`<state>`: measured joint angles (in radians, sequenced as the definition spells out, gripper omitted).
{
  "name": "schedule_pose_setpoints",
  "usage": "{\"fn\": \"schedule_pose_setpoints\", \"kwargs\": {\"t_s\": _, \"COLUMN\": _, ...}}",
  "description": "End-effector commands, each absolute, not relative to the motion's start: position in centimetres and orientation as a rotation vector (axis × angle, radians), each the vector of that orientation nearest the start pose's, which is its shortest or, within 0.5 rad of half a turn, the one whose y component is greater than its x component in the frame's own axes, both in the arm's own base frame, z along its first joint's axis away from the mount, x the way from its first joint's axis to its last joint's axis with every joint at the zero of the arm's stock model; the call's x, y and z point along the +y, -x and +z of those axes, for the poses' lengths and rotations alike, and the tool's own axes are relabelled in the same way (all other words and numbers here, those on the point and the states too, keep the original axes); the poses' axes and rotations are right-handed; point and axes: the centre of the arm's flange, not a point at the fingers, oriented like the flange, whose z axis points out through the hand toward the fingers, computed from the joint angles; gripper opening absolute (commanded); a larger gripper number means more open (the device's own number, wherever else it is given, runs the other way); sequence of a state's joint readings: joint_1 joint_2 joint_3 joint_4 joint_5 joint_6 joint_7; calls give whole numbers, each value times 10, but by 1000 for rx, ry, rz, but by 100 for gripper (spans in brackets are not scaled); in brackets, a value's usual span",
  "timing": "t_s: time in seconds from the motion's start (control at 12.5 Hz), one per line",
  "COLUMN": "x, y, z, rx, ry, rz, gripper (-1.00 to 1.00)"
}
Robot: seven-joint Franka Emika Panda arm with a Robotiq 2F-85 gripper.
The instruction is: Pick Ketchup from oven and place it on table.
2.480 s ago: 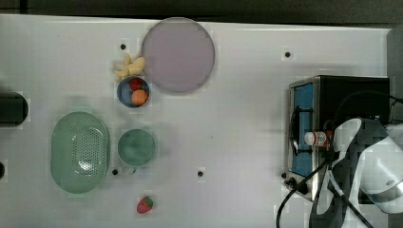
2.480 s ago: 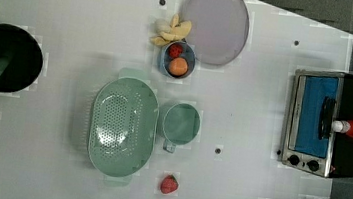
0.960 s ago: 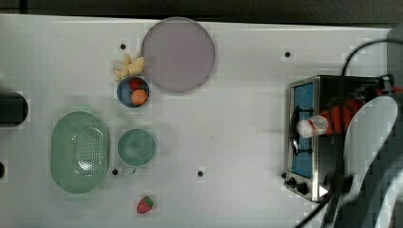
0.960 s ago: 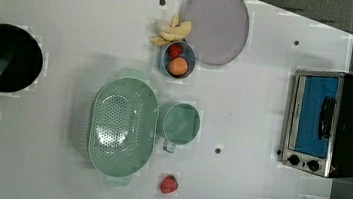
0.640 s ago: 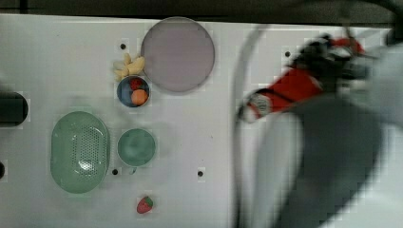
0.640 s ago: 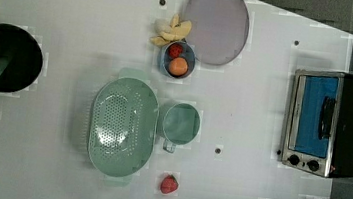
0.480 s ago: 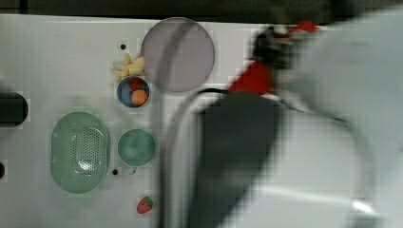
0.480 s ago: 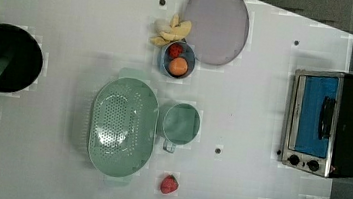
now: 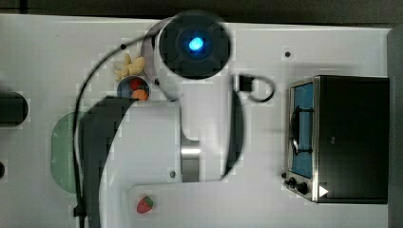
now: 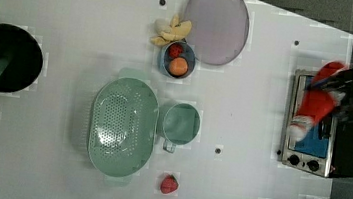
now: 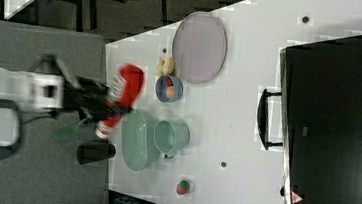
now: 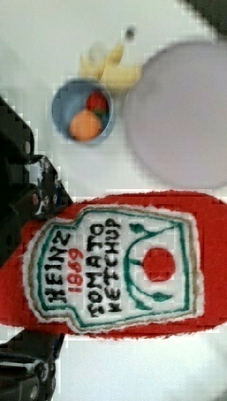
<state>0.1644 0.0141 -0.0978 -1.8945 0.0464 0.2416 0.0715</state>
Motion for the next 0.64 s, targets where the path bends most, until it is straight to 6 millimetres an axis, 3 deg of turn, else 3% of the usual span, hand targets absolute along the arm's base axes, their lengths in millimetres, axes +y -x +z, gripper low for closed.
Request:
{"fn": "schedule_pose_setpoints", "kwargs": {"t_s": 0.08, "x": 15, "y": -543, "z": 398, "rx": 1468, "ry": 2827, "rz": 235, "gripper": 29}}
{"fn": "schedule_pose_setpoints", "kwargs": {"t_s": 0.4, "x": 6, "y": -523, "z": 280, "rx": 1502, "ry": 2825, "rz": 215, "gripper": 29}}
{"fn": "schedule_pose_setpoints", "kwargs": {"t_s": 0.64, "x": 4, "y": -524, "z": 225, "rx": 1508, "ry": 2829, "rz": 176, "gripper": 29}}
